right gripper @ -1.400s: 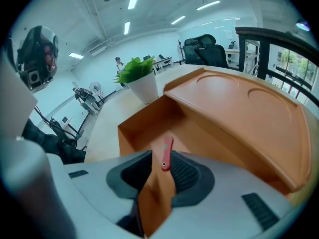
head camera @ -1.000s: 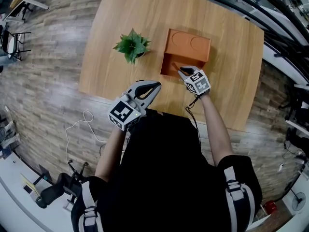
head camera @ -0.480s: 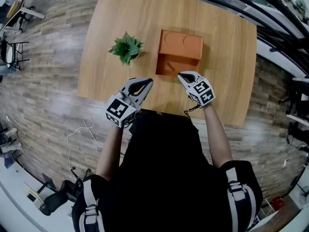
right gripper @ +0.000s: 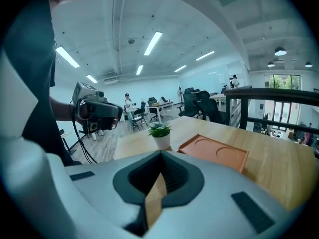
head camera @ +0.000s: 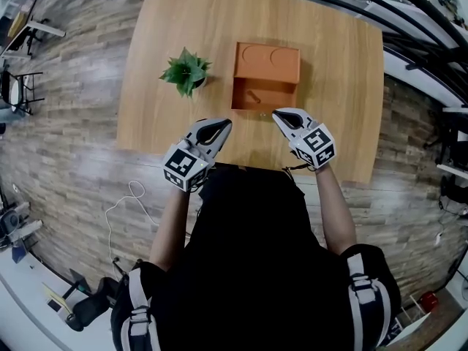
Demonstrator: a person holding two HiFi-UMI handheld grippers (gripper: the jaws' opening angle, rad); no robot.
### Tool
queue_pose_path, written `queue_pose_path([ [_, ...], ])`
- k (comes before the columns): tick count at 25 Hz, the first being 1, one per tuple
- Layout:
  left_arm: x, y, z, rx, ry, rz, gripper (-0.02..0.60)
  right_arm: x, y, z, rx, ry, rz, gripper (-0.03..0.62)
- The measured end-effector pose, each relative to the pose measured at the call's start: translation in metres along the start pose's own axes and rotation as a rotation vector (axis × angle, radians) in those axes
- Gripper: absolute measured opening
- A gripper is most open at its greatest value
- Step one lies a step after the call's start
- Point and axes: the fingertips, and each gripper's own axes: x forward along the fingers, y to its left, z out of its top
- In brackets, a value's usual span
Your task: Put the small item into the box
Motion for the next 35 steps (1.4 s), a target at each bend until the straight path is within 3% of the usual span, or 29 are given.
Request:
queue_pose_path([
  [8,0.002,-0.013,0.0,0.008,-0.005,0.001,0.023,-0.019,0.007,0.008,-0.045,-0.057,-0.026,0.025],
  [35,0.018,-0.046,0.003,0.048,0.011,-0.002,0.023,-0.046,0.025,0.024,-0.127,-0.098,0.038,0.024],
])
